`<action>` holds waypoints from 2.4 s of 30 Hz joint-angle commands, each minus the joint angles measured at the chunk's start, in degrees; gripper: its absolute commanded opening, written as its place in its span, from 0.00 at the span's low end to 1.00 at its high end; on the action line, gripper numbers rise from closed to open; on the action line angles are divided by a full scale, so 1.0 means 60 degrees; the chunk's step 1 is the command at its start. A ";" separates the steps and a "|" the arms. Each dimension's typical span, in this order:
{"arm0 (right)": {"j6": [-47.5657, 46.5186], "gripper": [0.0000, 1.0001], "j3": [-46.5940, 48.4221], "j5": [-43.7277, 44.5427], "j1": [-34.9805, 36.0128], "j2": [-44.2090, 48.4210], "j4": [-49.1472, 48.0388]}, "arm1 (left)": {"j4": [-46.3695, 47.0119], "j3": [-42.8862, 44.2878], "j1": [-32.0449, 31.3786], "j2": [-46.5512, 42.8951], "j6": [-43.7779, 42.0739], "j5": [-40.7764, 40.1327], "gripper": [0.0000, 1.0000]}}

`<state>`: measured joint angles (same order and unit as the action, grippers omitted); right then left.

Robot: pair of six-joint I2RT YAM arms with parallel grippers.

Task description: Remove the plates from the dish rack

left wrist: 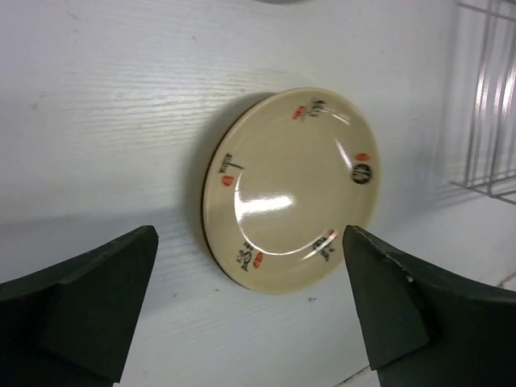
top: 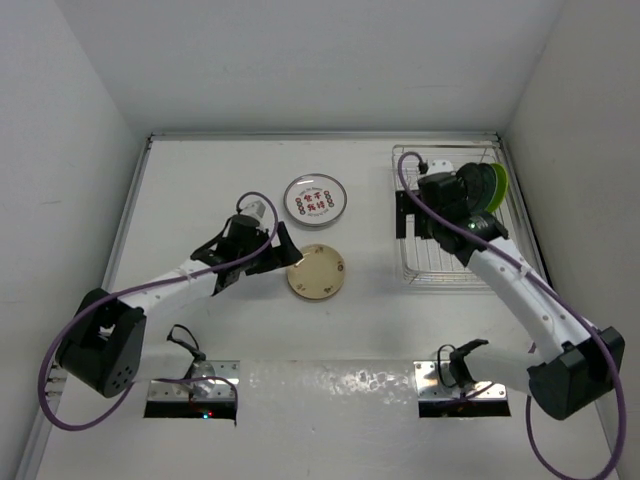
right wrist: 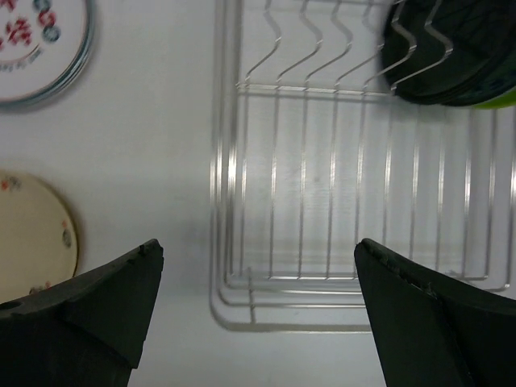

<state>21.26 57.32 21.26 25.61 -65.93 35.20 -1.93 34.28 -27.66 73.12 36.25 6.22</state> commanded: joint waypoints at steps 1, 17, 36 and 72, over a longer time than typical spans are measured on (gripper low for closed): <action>-0.0422 0.99 0.1225 0.0602 -0.0837 -0.0567 0.0401 | -0.1269 0.0643 -0.0136 -0.0393 -0.0284 -0.0932 0.98; -0.1710 0.65 0.5390 0.1020 -0.4586 -0.6382 0.0423 | -0.5349 0.2698 -0.0268 -0.4553 -0.2743 -0.2325 1.00; -0.3161 0.45 0.5898 0.1964 -0.4678 -0.7848 -0.0887 | -0.4395 0.1933 -0.0224 -0.4175 -0.3170 -0.0275 1.00; -0.1932 0.00 0.4908 0.1004 -0.3112 -0.3179 -0.0418 | -0.3737 0.2065 0.1605 -0.4702 -0.3068 0.0718 1.00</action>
<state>7.66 90.41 36.45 3.90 -90.67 32.51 -29.58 45.63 -22.72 47.42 17.87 5.17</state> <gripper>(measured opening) 0.020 0.999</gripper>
